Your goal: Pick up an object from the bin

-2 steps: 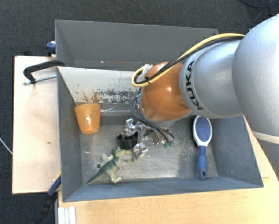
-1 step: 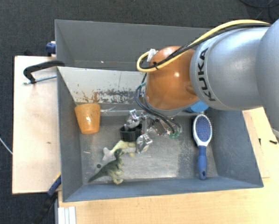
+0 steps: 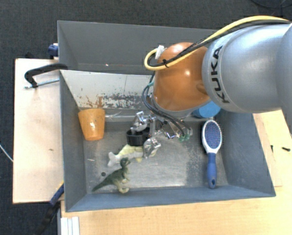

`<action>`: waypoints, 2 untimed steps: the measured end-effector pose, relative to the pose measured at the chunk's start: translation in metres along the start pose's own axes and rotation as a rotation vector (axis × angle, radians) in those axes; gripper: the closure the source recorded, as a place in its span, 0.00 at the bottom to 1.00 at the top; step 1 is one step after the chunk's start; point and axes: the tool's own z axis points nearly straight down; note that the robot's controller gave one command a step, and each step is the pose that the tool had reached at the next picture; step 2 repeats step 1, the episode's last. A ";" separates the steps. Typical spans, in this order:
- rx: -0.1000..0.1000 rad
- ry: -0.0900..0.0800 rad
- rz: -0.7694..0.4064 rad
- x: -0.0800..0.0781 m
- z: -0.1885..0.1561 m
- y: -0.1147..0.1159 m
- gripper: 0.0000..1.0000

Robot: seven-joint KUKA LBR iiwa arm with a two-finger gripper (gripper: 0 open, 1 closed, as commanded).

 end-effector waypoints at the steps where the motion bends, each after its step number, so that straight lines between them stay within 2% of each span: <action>1: 0.001 -0.003 0.000 -0.003 -0.045 0.001 1.00; 2: 0.001 -0.003 0.000 -0.003 -0.045 0.001 1.00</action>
Offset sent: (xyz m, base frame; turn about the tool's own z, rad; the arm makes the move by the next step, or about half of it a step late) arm 0.0000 -0.0001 0.0414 0.0000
